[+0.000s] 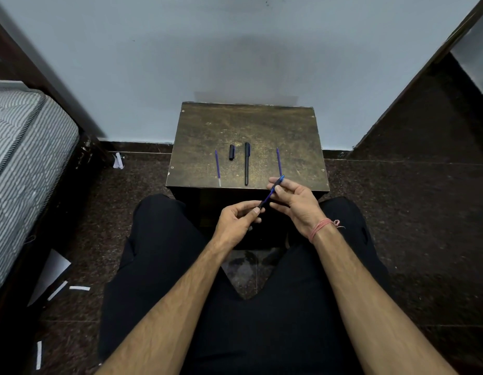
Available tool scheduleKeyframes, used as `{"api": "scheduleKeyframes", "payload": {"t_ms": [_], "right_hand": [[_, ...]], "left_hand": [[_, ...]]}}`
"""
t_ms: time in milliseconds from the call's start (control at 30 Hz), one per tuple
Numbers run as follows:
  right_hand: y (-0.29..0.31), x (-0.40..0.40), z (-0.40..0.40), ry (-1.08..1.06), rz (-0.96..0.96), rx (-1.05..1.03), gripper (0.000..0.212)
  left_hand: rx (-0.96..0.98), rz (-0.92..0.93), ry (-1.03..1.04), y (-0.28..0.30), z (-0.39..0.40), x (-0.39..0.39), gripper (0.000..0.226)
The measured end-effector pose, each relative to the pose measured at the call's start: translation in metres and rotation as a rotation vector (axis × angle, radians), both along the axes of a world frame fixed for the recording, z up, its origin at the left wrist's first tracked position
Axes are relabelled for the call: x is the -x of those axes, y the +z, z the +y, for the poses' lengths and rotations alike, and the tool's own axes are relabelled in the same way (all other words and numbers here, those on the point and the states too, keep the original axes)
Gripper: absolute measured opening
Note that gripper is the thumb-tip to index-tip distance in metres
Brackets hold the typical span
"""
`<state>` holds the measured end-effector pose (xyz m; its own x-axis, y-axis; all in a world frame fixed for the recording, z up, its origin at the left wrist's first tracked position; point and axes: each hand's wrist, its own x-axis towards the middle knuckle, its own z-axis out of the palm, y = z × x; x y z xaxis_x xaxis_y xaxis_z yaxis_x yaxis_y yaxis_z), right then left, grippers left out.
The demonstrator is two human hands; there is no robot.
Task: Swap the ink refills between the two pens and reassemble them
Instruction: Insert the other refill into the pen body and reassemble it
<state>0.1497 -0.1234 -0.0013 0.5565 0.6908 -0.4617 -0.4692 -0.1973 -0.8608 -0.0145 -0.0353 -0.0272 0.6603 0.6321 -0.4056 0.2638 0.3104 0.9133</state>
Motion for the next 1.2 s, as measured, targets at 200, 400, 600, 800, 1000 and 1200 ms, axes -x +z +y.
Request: {"api": "scheduleKeyframes", "payload": {"t_ms": [200,400,600,800,1000,1200], "right_hand": [[-0.001,0.001,-0.001,-0.009,-0.022,0.013,0.023],[0.000,0.002,-0.002,-0.025,0.026,-0.021,0.022],[0.000,0.003,-0.001,-0.034,-0.015,-0.014,0.021],[-0.006,0.012,-0.001,0.120,-0.135,0.071,0.022],[-0.010,0.014,0.002,0.078,-0.122,0.101,0.027],[-0.010,0.014,0.002,0.059,-0.113,0.100,0.016]], "left_hand": [[0.054,-0.042,-0.012,-0.002,0.000,0.000,0.028],[0.122,-0.081,-0.040,-0.001,-0.001,-0.002,0.030],[0.135,-0.068,-0.049,-0.002,-0.002,-0.002,0.030],[0.154,-0.092,0.051,-0.003,0.001,-0.001,0.027],[0.202,-0.119,0.076,-0.004,0.003,0.001,0.027],[0.227,-0.114,0.054,-0.002,0.002,0.001,0.027]]}}
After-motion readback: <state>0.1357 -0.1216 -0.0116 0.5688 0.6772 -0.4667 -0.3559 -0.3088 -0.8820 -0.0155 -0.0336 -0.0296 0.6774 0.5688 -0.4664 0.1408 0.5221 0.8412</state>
